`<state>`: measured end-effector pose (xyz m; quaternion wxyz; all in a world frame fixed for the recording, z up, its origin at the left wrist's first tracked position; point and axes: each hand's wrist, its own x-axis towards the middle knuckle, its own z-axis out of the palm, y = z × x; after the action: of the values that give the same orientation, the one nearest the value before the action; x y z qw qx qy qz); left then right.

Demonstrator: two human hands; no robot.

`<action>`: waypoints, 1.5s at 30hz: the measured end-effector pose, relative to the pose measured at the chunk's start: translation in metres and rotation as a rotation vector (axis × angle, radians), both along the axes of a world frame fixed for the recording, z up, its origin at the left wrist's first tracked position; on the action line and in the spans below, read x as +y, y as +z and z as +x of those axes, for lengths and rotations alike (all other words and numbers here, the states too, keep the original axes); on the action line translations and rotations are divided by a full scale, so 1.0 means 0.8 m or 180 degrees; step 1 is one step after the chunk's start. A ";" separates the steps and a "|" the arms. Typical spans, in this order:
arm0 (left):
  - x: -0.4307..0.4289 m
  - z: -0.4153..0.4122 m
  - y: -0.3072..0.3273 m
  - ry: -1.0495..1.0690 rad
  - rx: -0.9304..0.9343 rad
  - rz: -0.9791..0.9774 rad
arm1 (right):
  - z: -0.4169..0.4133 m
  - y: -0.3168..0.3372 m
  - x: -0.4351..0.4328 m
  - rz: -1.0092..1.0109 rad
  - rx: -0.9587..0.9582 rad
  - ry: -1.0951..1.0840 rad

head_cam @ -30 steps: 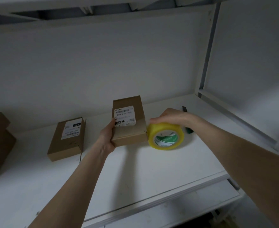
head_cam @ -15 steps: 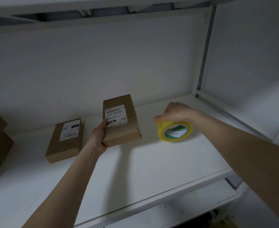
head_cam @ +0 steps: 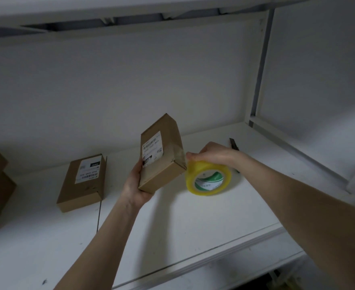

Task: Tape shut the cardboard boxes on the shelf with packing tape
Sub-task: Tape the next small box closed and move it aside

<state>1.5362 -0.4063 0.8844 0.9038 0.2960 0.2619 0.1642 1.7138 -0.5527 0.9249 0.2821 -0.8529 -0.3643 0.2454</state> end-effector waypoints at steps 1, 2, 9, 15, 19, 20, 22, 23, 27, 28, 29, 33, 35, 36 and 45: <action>-0.003 0.003 -0.004 -0.0033 -0.0040 -0.0164 | -0.003 -0.002 0.003 0.0043 0.0078 0.0009; -0.006 0.005 -0.008 -0.0068 -0.0086 -0.0324 | -0.006 -0.003 0.006 0.0086 0.0154 -0.0002; -0.021 0.031 -0.006 -0.0191 0.0699 0.0795 | -0.008 0.016 0.017 0.0363 0.0070 -0.0239; -0.018 0.049 0.033 0.0062 0.1378 0.2546 | -0.017 0.035 0.020 -0.0504 -0.1195 0.0009; -0.012 0.046 0.037 -0.0841 0.1764 0.3014 | -0.036 0.022 0.025 -0.0846 -0.1328 0.0082; -0.012 0.050 0.032 -0.0937 0.1947 0.3324 | -0.041 0.016 0.032 -0.0883 -0.1375 0.0085; -0.015 0.060 0.024 -0.0987 0.2326 0.3923 | -0.050 0.008 0.046 -0.0909 -0.1465 0.0070; -0.017 0.063 0.020 -0.0947 0.2500 0.4111 | -0.051 0.006 0.050 -0.0919 -0.1477 0.0078; -0.018 0.073 0.005 -0.0913 0.2786 0.4327 | -0.035 0.002 0.038 -0.0816 -0.0813 0.0257; -0.019 0.076 0.001 -0.0902 0.2811 0.4406 | -0.029 0.000 0.028 -0.0676 -0.0523 0.0307; -0.021 0.077 0.001 -0.0890 0.2833 0.4441 | -0.023 -0.002 0.017 -0.0525 -0.0273 0.0363; -0.025 0.076 0.000 -0.0747 0.2909 0.4734 | -0.008 -0.017 -0.016 -0.0027 0.0320 0.0447; -0.018 0.073 -0.004 -0.0673 0.2823 0.4718 | -0.005 -0.023 -0.024 0.0193 0.0537 0.0341; -0.014 0.071 -0.006 -0.0623 0.2737 0.4613 | -0.005 -0.024 -0.025 0.0286 0.0591 0.0284; -0.014 0.052 0.004 -0.0055 0.1860 0.3622 | 0.000 0.013 -0.030 0.0513 0.0031 0.0251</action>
<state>1.5778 -0.4173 0.8875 0.4979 0.7643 0.3669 0.1828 1.7138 -0.5766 0.9351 0.3417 -0.8112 -0.4149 0.2304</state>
